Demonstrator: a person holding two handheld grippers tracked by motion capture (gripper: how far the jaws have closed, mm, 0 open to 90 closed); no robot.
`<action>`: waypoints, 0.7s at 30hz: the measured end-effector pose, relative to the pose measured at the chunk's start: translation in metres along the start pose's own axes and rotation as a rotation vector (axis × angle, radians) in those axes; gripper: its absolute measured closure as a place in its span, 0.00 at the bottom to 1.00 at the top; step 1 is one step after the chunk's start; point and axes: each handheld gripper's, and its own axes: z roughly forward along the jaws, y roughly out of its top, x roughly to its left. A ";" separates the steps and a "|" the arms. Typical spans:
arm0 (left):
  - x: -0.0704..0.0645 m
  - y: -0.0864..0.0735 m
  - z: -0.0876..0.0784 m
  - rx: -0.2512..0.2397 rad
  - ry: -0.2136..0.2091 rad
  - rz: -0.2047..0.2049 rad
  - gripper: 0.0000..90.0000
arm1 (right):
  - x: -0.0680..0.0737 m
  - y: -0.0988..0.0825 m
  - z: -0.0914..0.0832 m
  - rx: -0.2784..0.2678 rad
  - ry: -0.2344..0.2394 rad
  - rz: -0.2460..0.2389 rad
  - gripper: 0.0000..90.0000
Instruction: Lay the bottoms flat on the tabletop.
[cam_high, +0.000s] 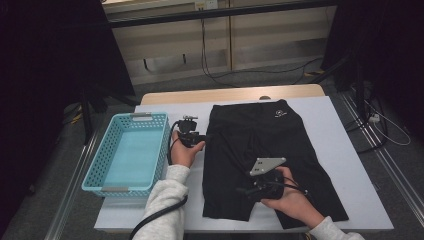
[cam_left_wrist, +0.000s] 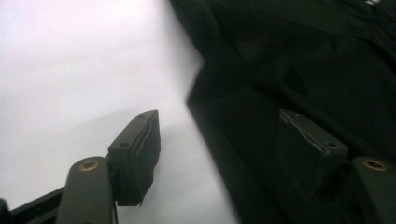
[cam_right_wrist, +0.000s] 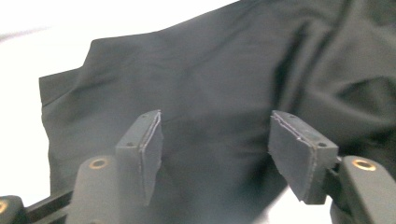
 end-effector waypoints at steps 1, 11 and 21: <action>-0.002 -0.002 -0.002 0.006 -0.008 0.004 0.34 | -0.003 0.000 -0.004 -0.008 -0.017 0.012 0.37; -0.010 -0.027 -0.020 0.033 0.000 0.021 0.40 | -0.013 -0.007 -0.013 -0.016 -0.084 0.051 0.35; -0.019 -0.036 -0.027 0.054 0.001 0.090 0.46 | 0.001 -0.007 0.002 0.016 -0.056 0.010 0.41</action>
